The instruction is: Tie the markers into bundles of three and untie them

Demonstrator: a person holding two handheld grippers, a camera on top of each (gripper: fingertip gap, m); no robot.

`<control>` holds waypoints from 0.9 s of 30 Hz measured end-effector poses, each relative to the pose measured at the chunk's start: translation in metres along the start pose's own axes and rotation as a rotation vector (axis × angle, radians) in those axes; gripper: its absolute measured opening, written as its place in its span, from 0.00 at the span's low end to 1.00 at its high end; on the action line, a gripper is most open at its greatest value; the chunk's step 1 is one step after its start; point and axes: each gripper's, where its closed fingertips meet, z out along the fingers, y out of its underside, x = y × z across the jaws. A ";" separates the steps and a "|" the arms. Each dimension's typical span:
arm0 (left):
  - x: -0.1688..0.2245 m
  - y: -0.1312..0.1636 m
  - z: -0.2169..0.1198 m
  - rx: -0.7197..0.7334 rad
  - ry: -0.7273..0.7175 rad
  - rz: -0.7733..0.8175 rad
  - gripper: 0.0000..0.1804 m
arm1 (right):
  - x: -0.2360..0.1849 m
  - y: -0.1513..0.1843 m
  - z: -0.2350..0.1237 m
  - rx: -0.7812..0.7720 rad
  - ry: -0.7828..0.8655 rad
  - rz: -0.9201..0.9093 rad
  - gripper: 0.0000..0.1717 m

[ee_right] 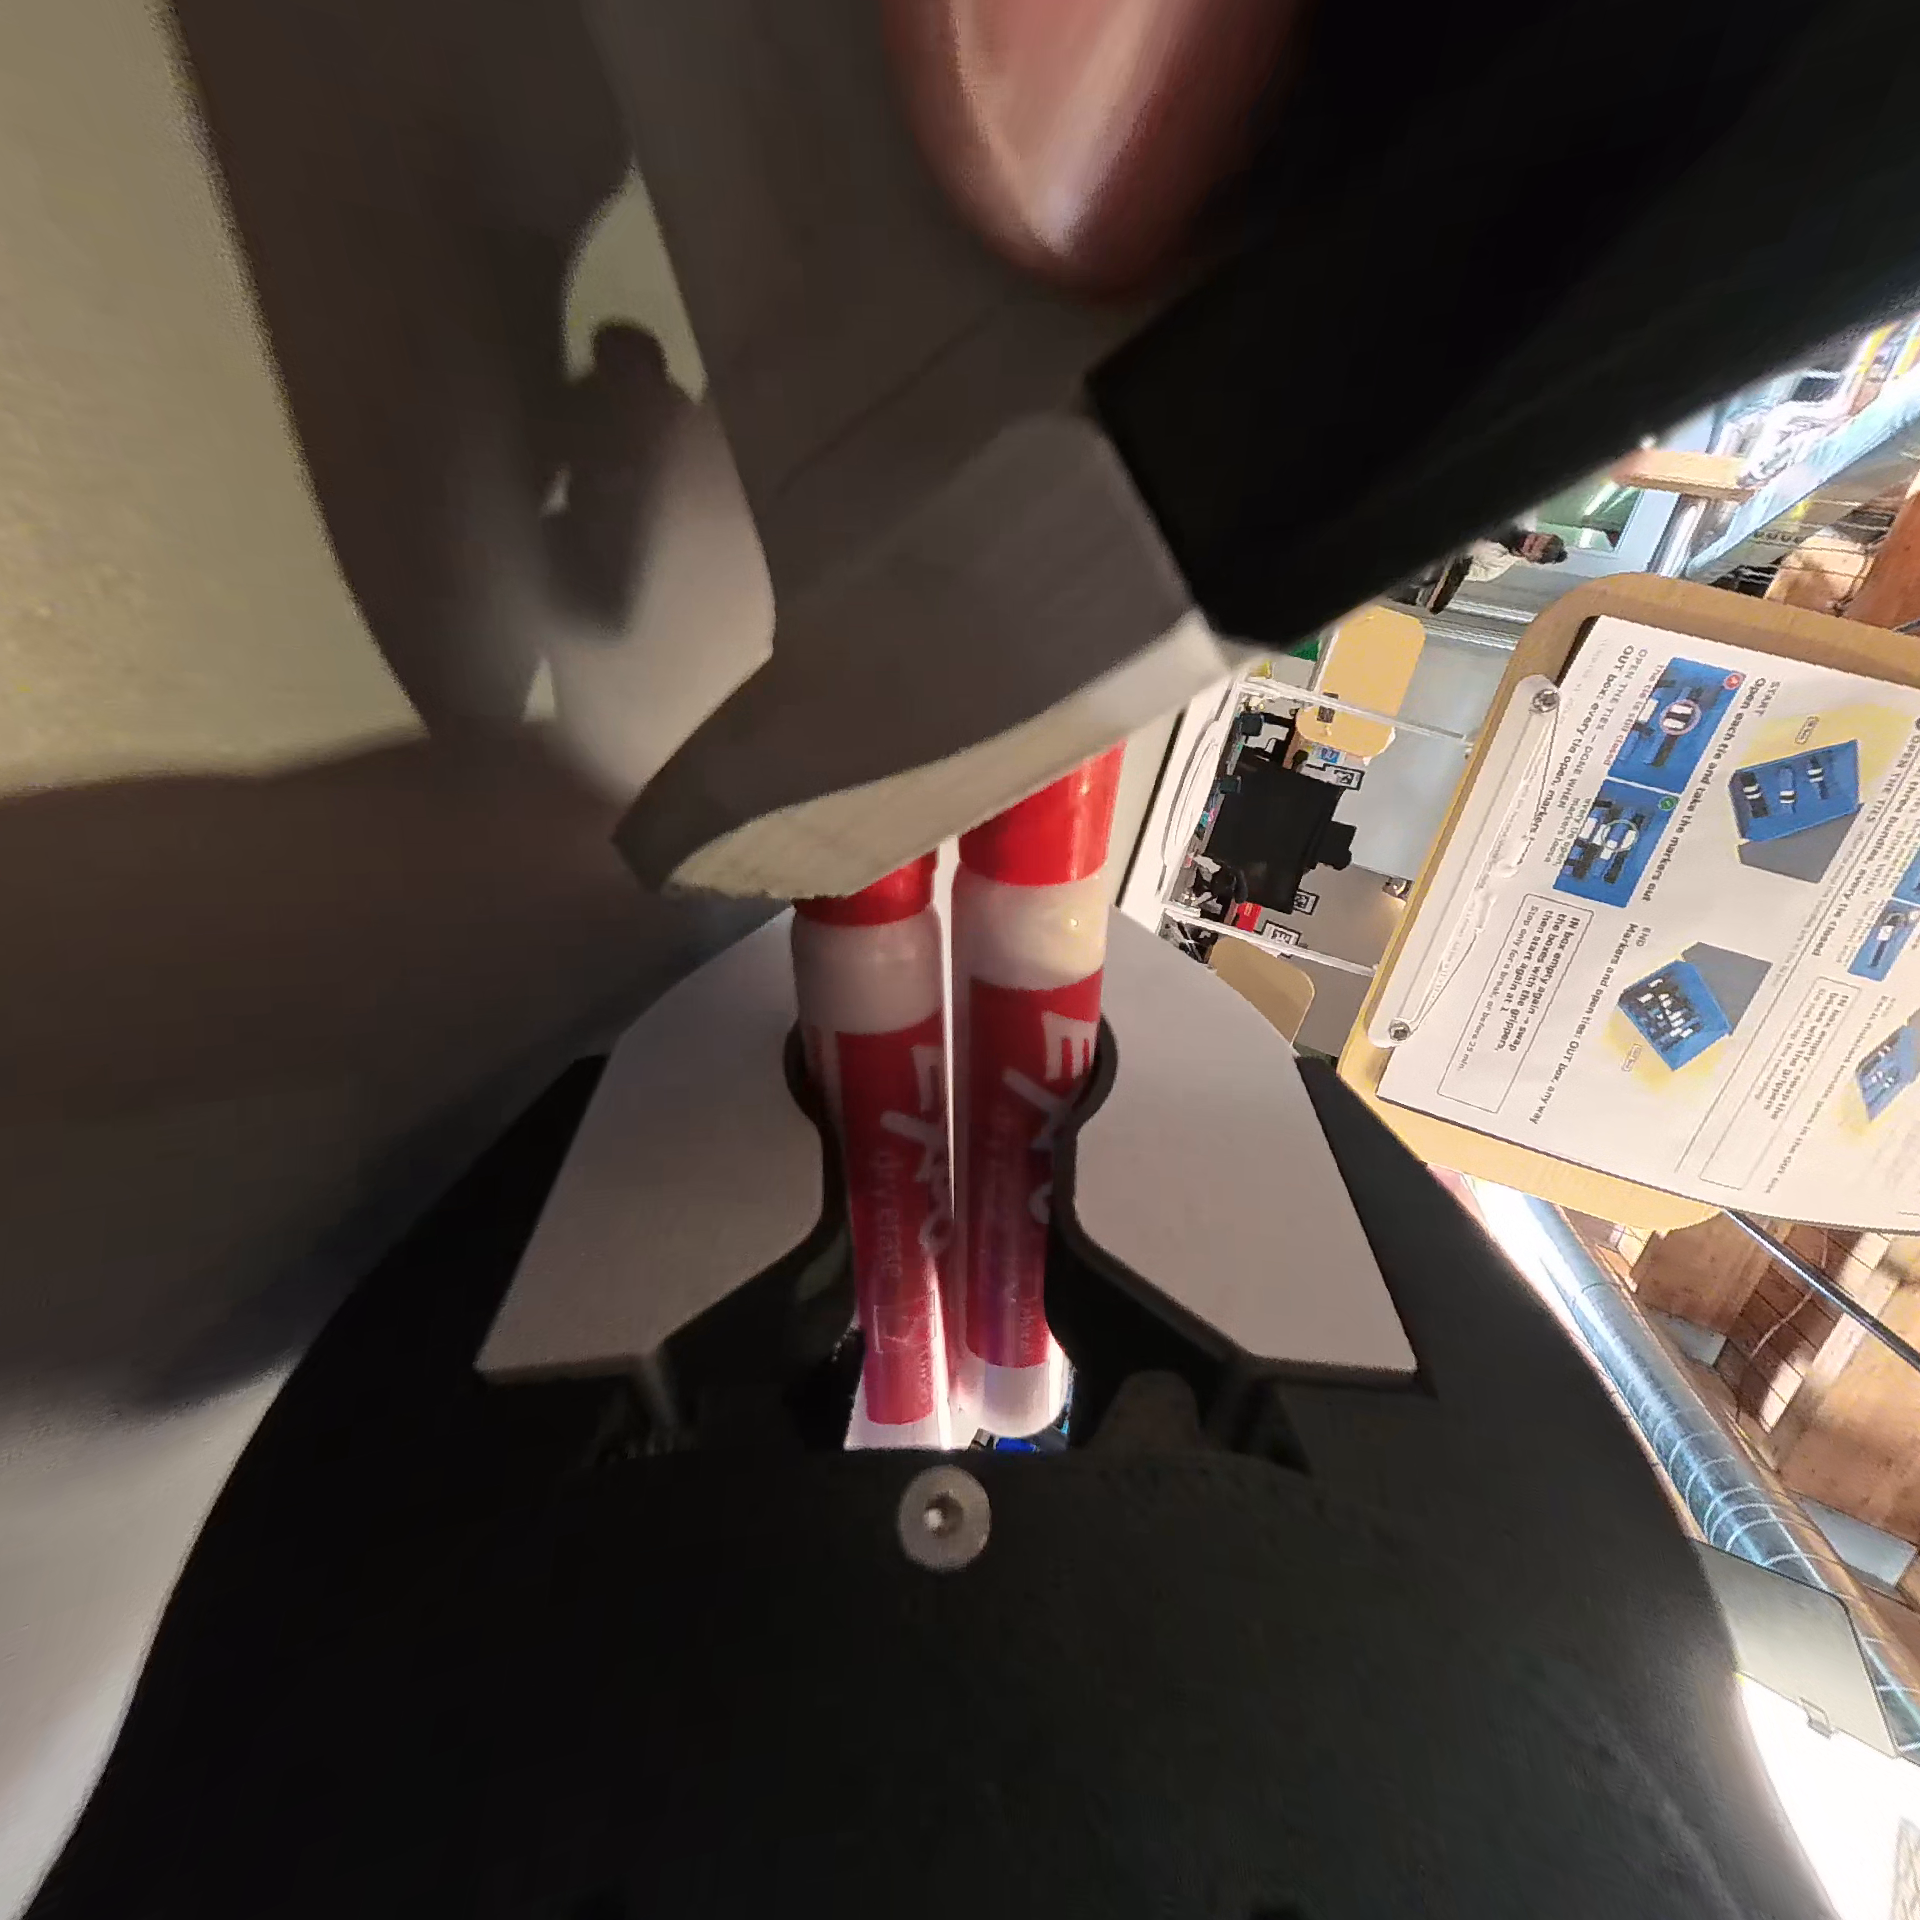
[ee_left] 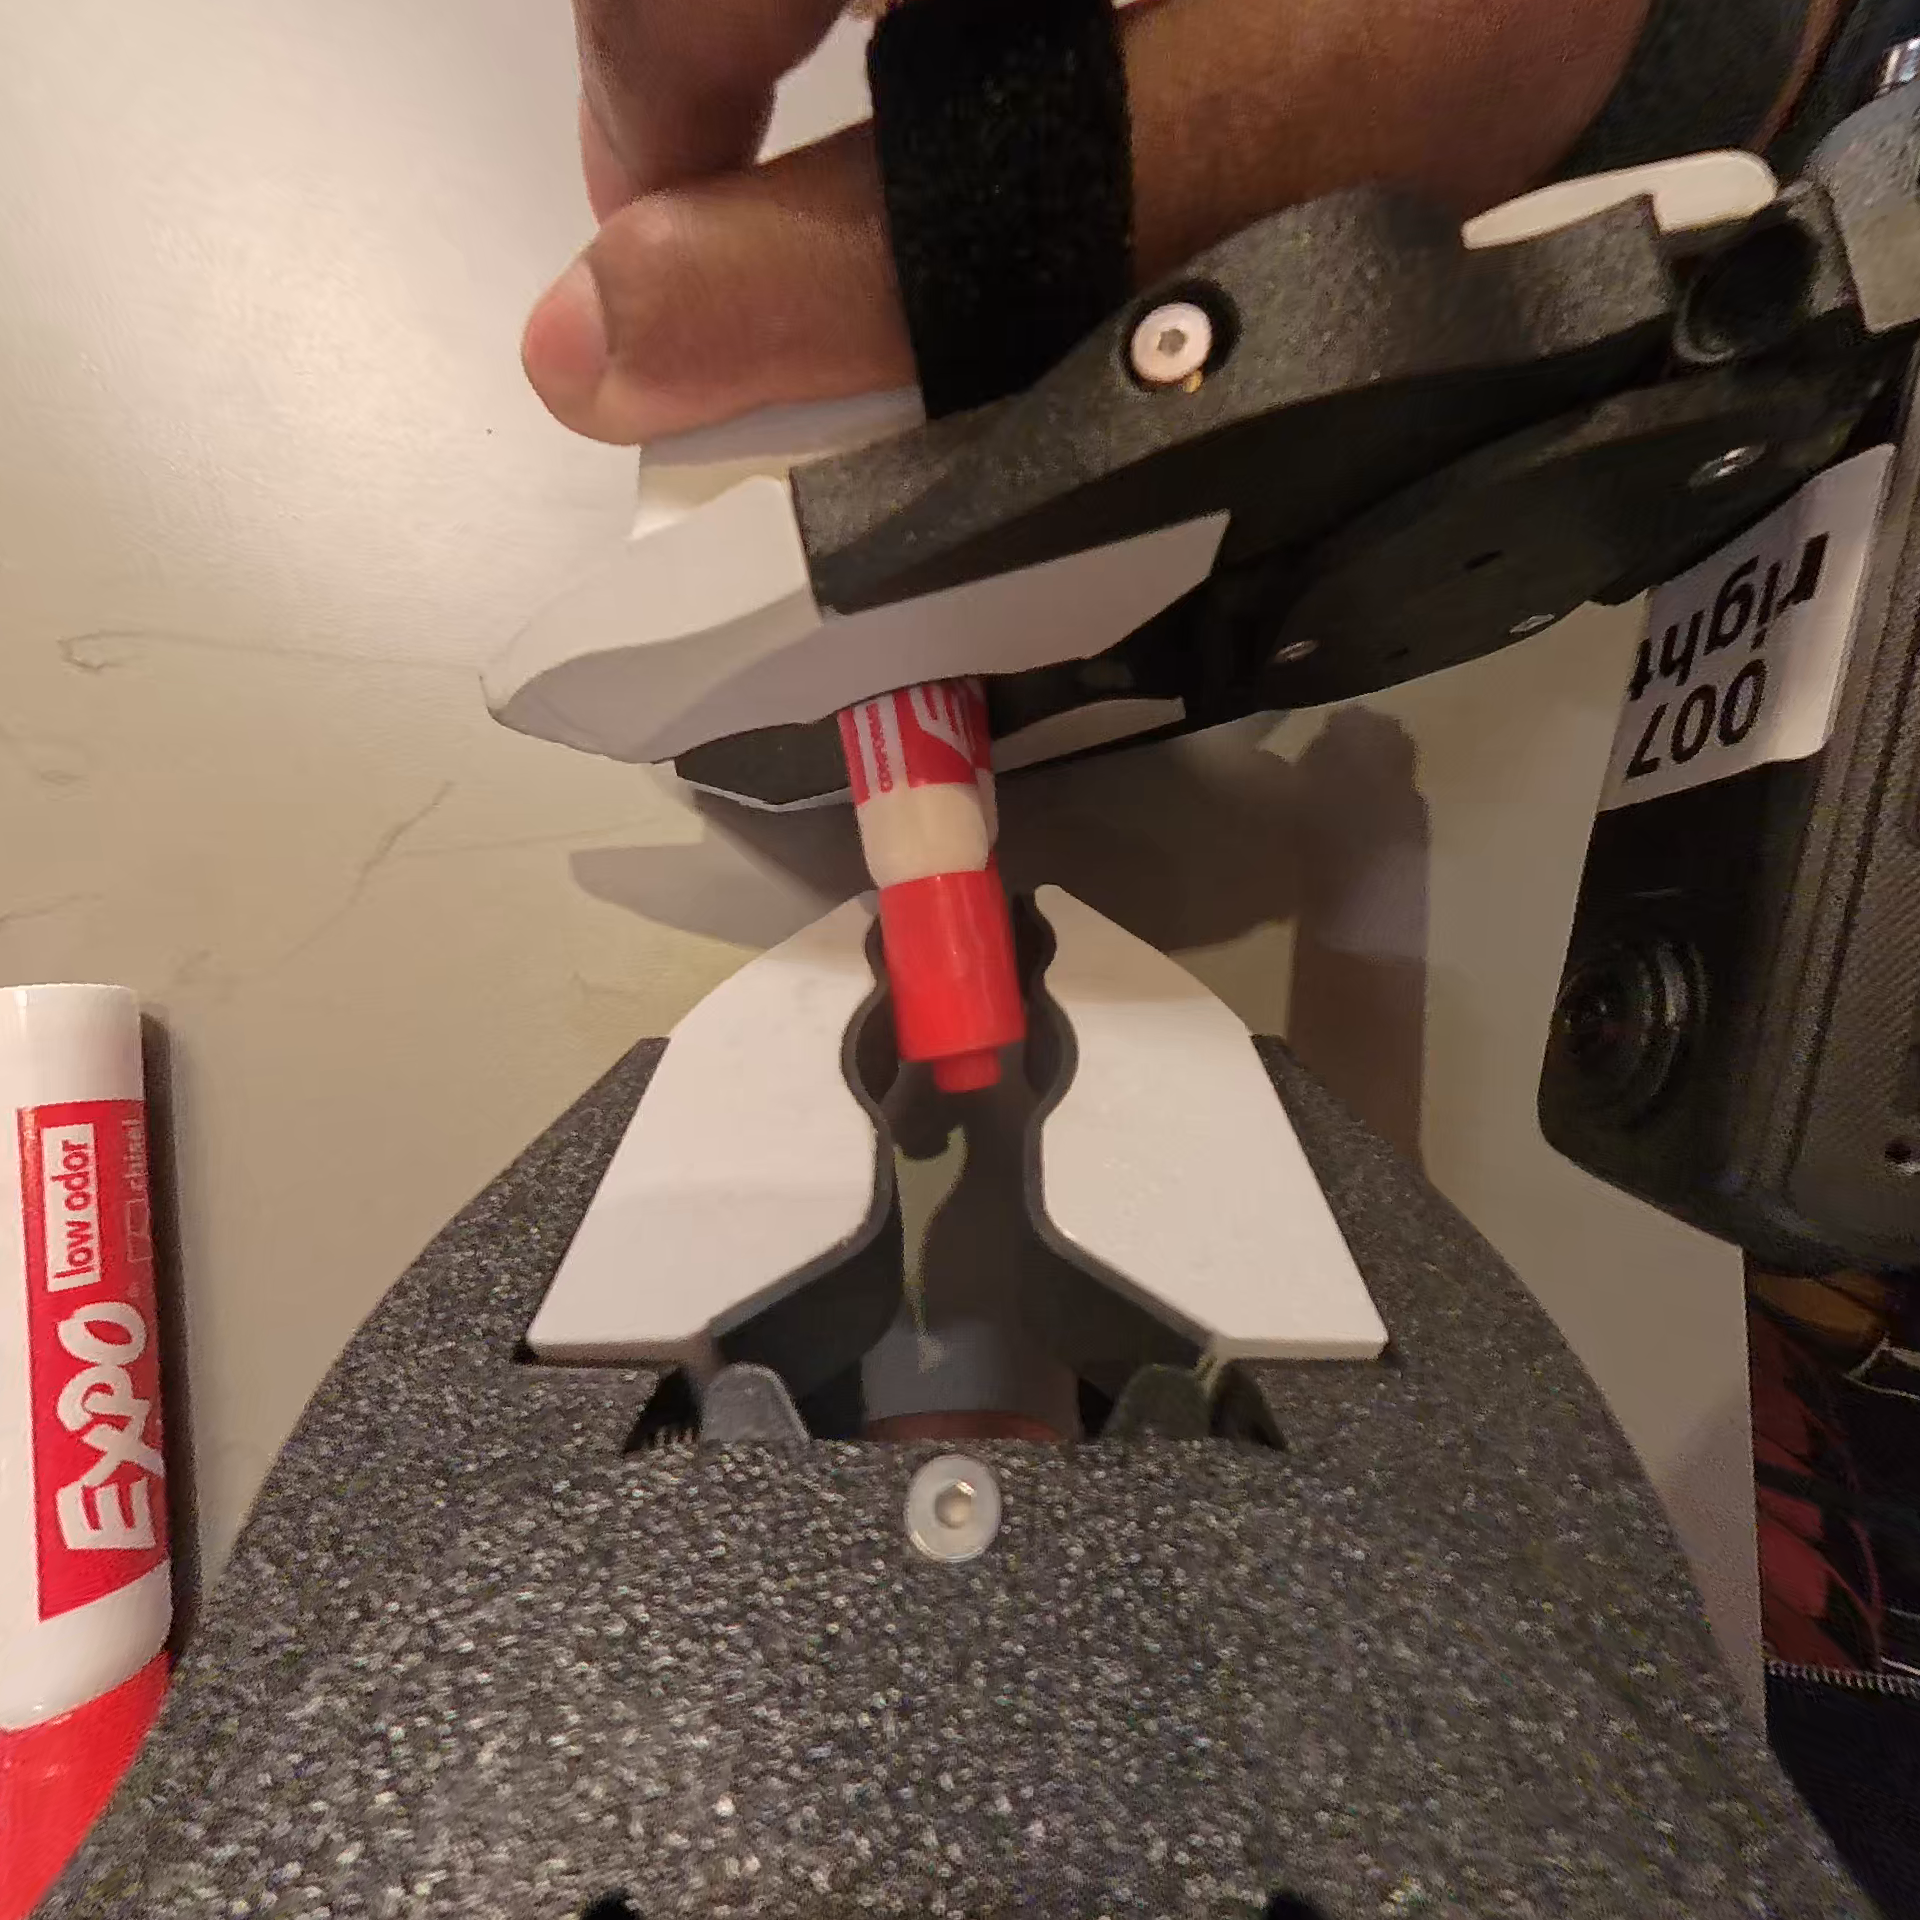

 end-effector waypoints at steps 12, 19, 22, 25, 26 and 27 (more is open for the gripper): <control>0.006 -0.002 0.001 0.016 0.074 -0.067 0.12 | 0.006 -0.011 0.012 -0.004 0.003 -0.022 0.24; 0.010 -0.003 0.002 0.026 0.121 -0.095 0.12 | 0.007 -0.016 0.015 0.006 0.016 -0.052 0.24; 0.012 -0.003 0.002 0.026 0.132 -0.097 0.11 | 0.007 -0.018 0.015 0.010 0.018 -0.059 0.25; 0.013 -0.002 0.001 0.021 0.141 -0.096 0.12 | 0.007 -0.020 0.015 0.019 0.018 -0.061 0.25; 0.013 -0.002 0.001 0.019 0.144 -0.097 0.12 | 0.007 -0.021 0.015 0.023 0.018 -0.061 0.25; 0.013 -0.002 0.000 0.017 0.147 -0.100 0.12 | 0.007 -0.022 0.015 0.027 0.017 -0.057 0.24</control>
